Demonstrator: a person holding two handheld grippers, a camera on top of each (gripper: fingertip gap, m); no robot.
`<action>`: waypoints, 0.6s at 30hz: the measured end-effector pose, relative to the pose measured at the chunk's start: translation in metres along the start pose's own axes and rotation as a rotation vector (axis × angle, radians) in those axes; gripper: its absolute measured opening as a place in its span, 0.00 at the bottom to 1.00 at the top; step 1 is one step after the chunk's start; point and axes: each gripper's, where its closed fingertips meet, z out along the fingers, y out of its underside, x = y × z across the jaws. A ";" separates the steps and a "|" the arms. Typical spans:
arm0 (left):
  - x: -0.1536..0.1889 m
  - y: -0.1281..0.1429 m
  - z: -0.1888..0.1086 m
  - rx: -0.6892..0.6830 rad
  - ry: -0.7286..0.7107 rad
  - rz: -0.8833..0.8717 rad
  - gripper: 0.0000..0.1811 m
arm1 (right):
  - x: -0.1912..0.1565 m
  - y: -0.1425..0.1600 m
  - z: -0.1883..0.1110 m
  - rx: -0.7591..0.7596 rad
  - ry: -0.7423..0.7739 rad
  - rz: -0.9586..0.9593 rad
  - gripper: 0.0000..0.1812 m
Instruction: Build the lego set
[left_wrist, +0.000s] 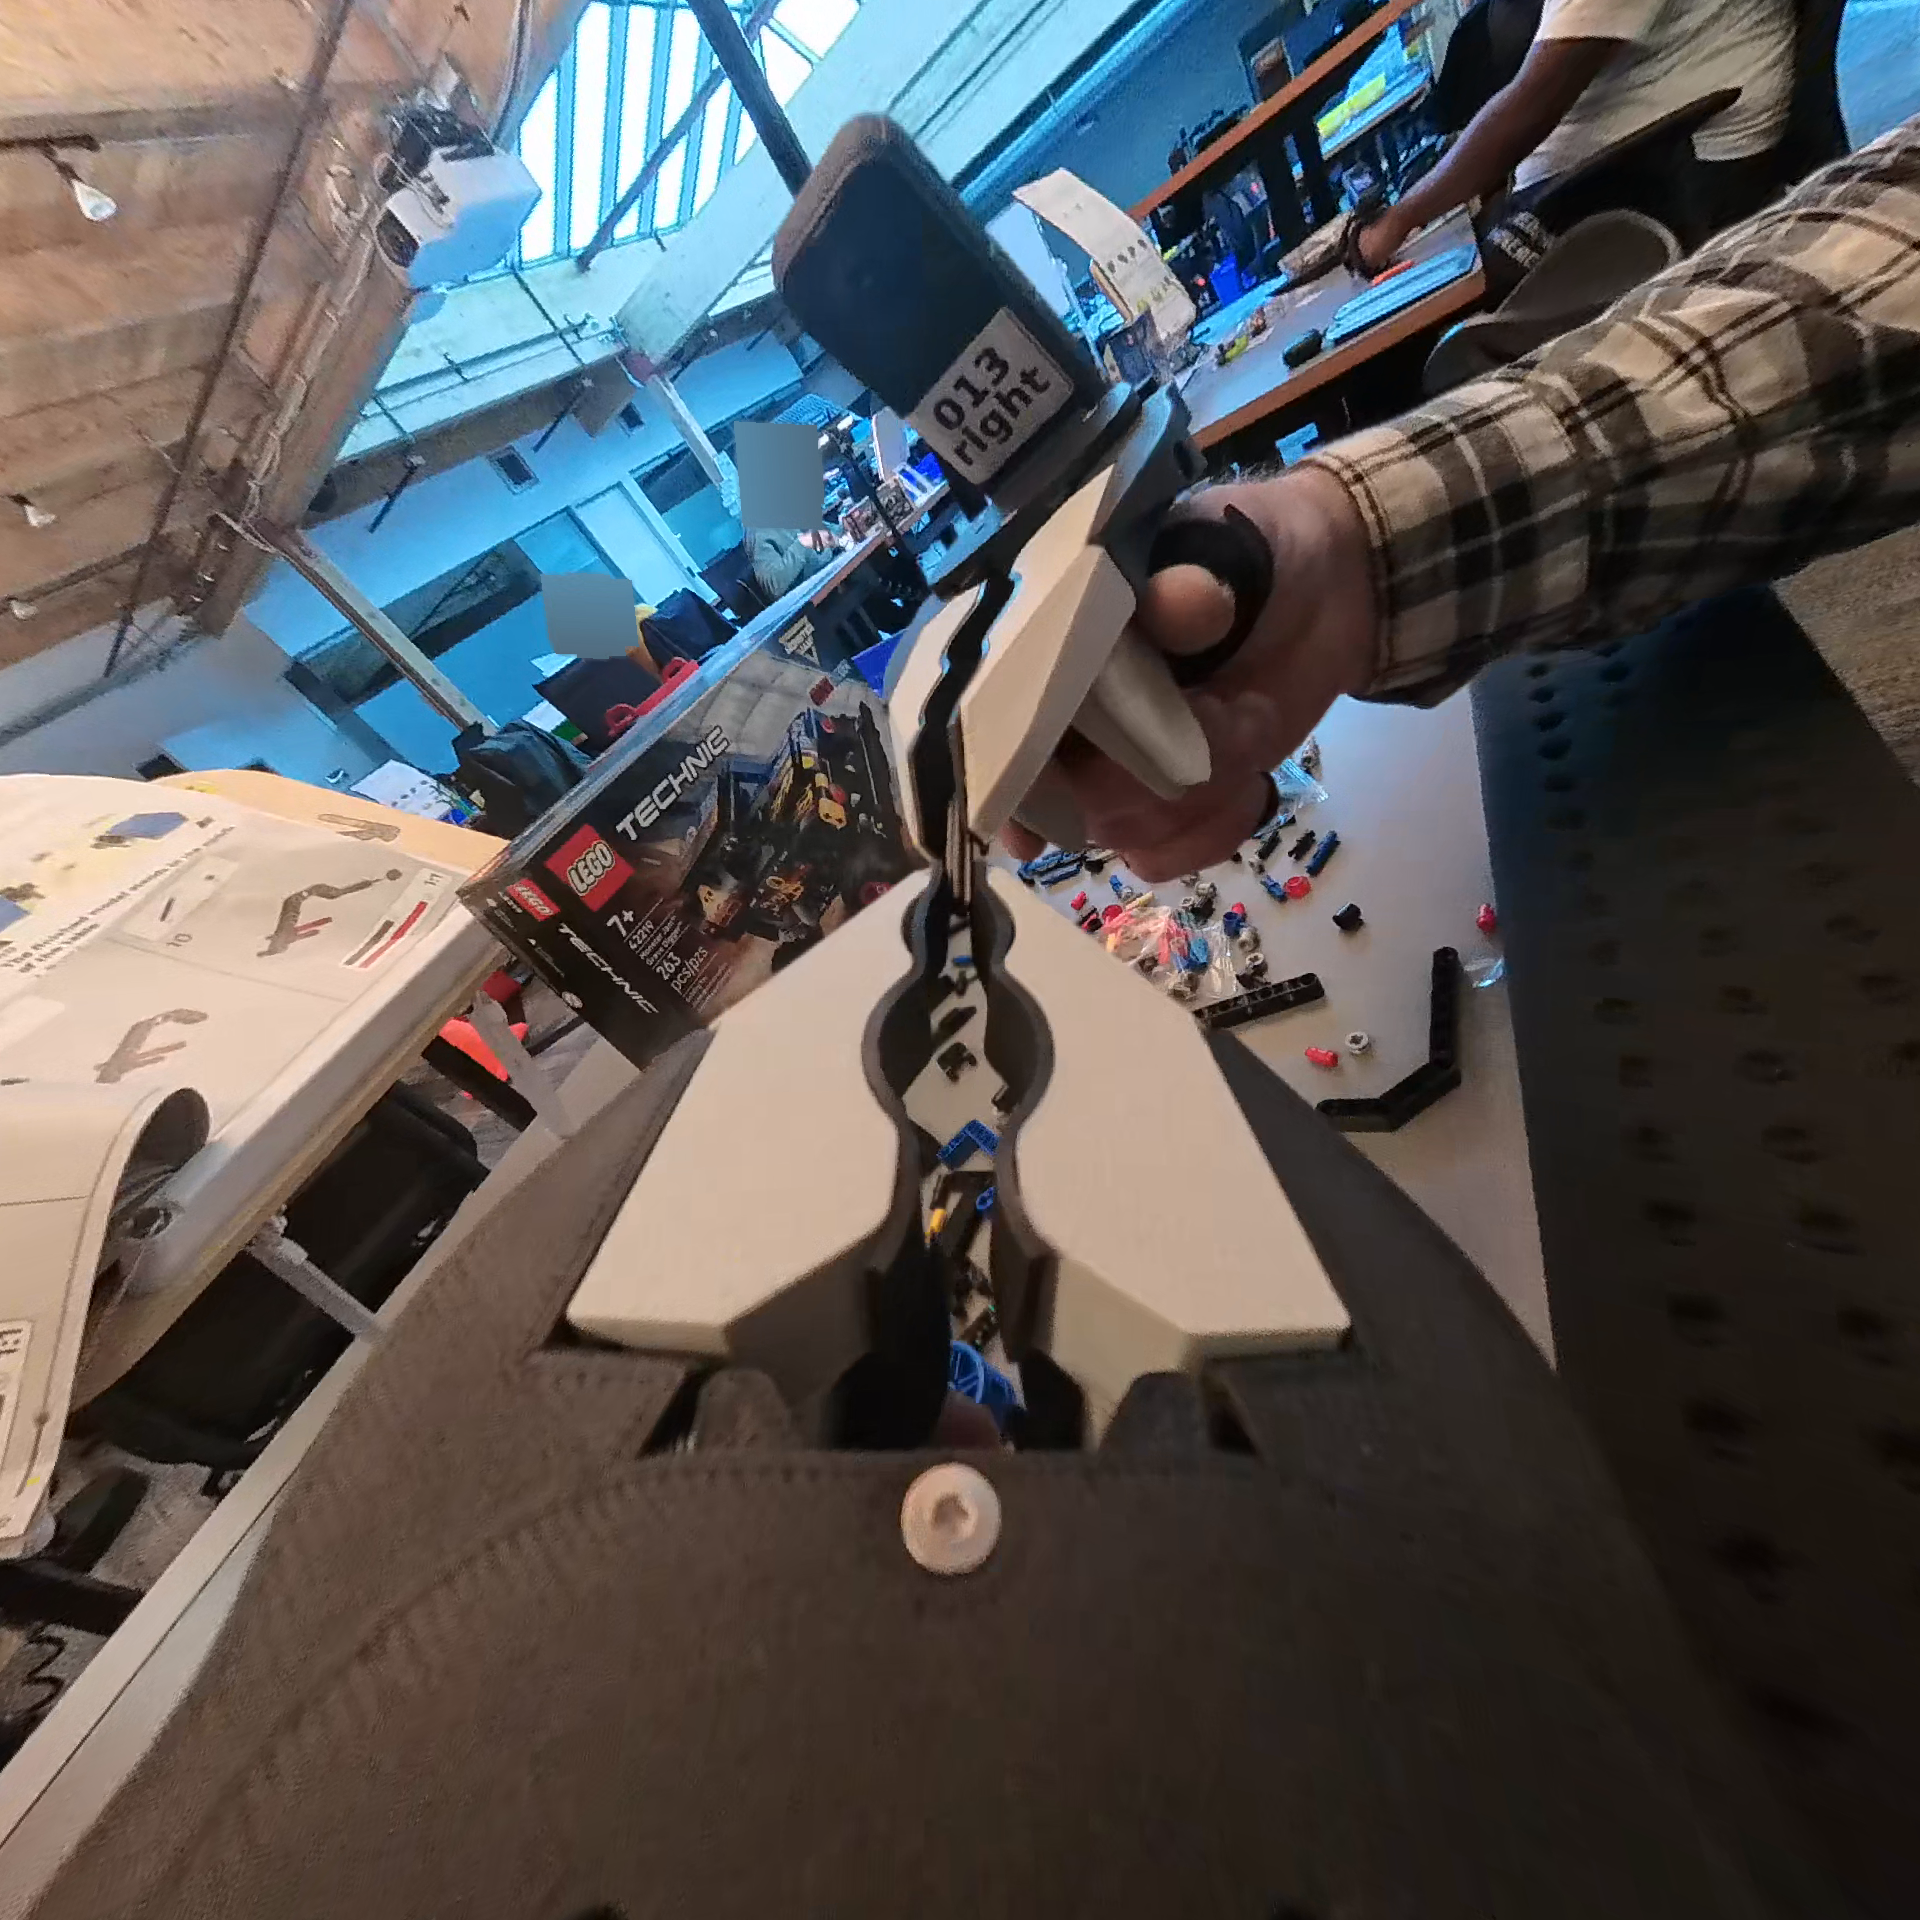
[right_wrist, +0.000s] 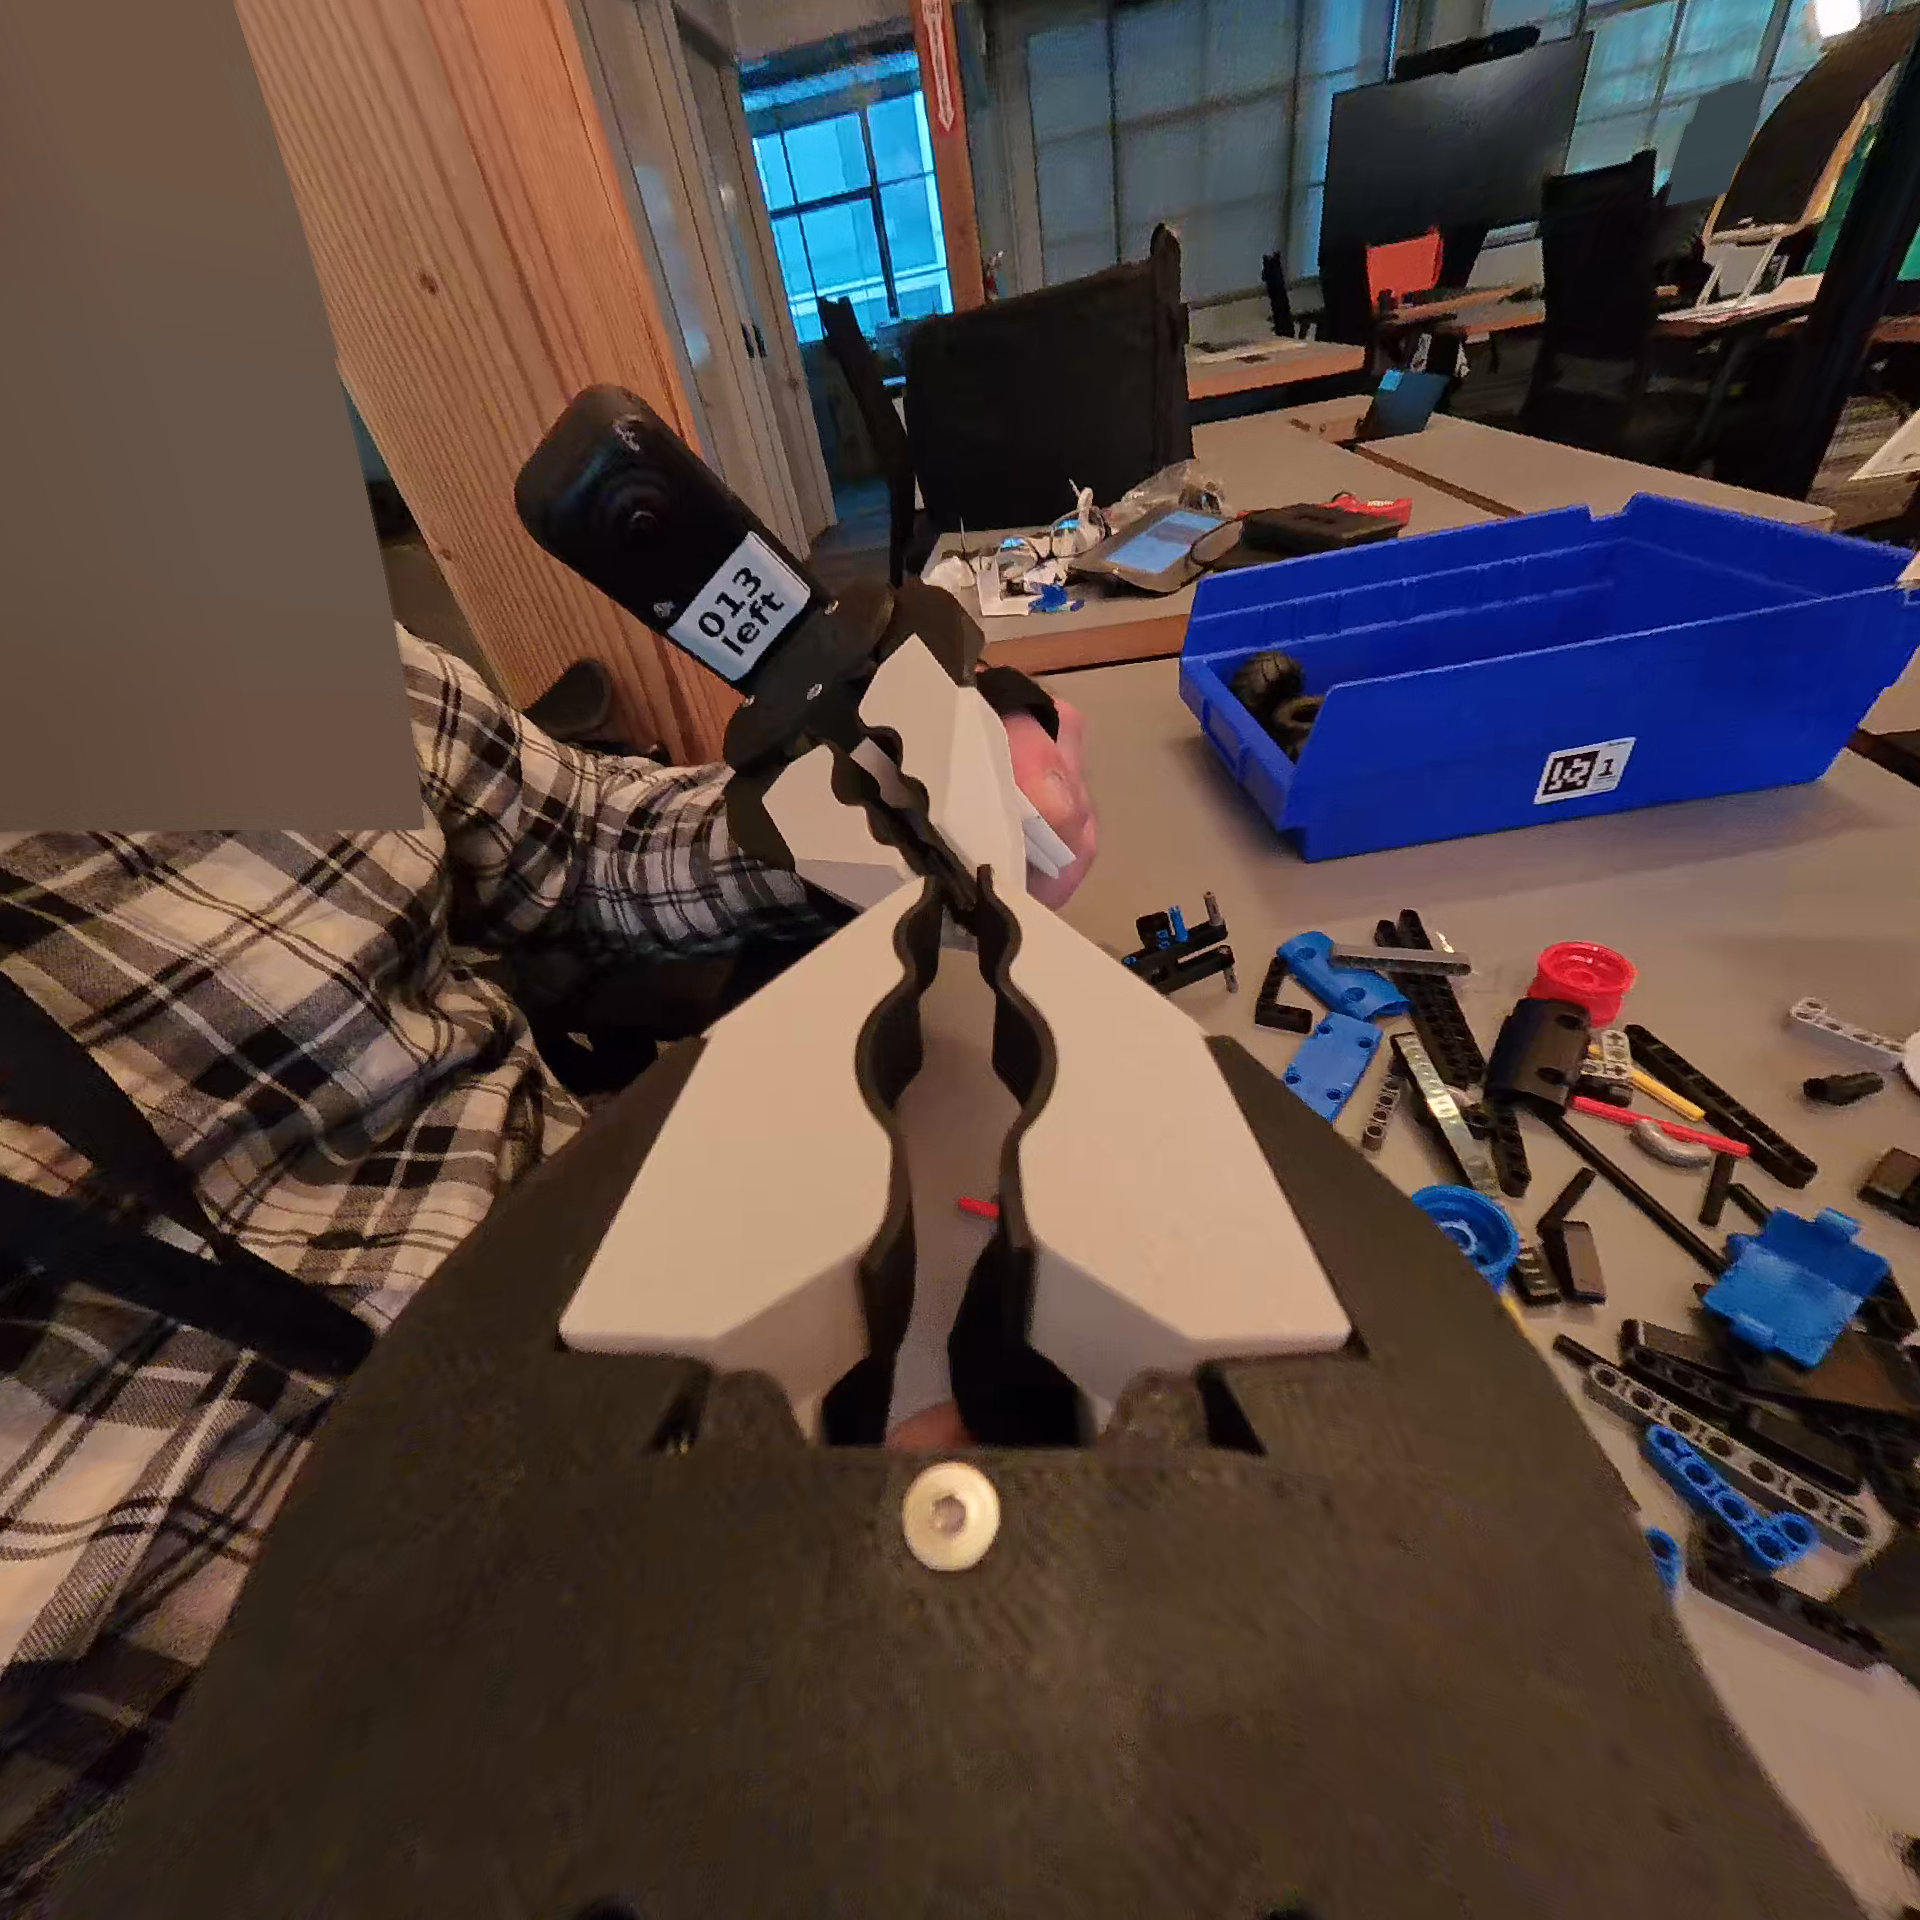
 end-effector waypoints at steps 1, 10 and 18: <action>0.001 0.000 0.000 0.006 0.007 -0.009 0.01 | -0.001 0.000 -0.001 0.004 -0.004 0.001 0.02; 0.053 0.058 0.008 -0.353 0.332 -0.068 0.16 | 0.015 0.025 -0.034 -0.155 0.123 -0.110 0.01; 0.102 0.112 0.002 -0.650 0.581 0.124 0.06 | 0.013 0.079 -0.048 -0.328 0.129 -0.119 0.01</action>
